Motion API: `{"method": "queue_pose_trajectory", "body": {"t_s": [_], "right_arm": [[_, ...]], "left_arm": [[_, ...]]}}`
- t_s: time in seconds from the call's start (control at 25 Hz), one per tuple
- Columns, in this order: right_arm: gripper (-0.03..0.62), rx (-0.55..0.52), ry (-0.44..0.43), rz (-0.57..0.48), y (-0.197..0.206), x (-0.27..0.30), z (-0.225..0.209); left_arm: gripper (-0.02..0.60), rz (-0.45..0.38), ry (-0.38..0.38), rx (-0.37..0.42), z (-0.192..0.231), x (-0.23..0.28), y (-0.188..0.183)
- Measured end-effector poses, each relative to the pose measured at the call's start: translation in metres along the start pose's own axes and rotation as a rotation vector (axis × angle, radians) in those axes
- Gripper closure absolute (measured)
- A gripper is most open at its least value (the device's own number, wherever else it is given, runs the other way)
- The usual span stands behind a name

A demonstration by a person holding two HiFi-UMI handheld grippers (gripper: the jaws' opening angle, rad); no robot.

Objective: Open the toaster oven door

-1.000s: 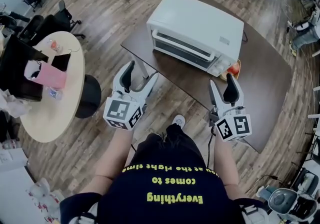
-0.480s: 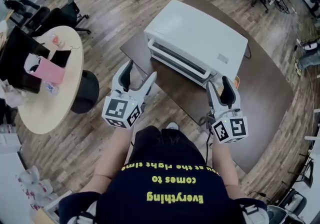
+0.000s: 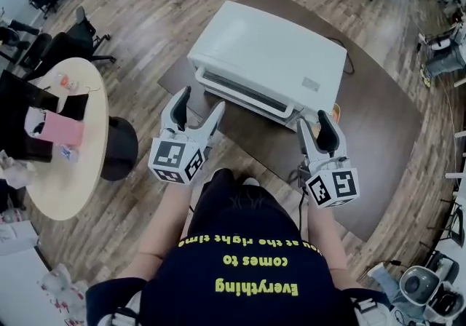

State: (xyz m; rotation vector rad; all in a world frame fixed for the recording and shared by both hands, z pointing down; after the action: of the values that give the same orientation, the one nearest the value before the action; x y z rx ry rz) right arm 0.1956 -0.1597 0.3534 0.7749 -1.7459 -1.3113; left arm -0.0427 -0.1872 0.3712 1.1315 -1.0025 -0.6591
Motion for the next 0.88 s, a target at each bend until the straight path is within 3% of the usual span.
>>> {"method": "queue_pose_trajectory", "body": {"t_s": [0.48,0.88], "right_arm": [[0.398,0.068,0.128,0.062,0.014,0.029,-0.010],[0.453,0.104,0.208,0.131,0.038,0.044,-0.022]], "left_arm": [[0.230,0.089,0.032,0.025,0.050,0.056,0.004],[0.322,0.139,0.051,-0.022,0.074,0.082,0.019]]}}
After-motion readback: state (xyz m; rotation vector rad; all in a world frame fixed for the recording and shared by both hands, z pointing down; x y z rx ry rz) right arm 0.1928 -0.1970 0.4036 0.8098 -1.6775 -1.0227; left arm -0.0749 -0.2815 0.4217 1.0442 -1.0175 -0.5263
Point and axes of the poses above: the fingertips, and each gripper's own axes: x forward along the fingers, z to its left, y out of its underside, the point moved 1 cm from there along -x, backward along the fingers, and after that the axes turned 12 degrees about z, right-handed, at the moved point
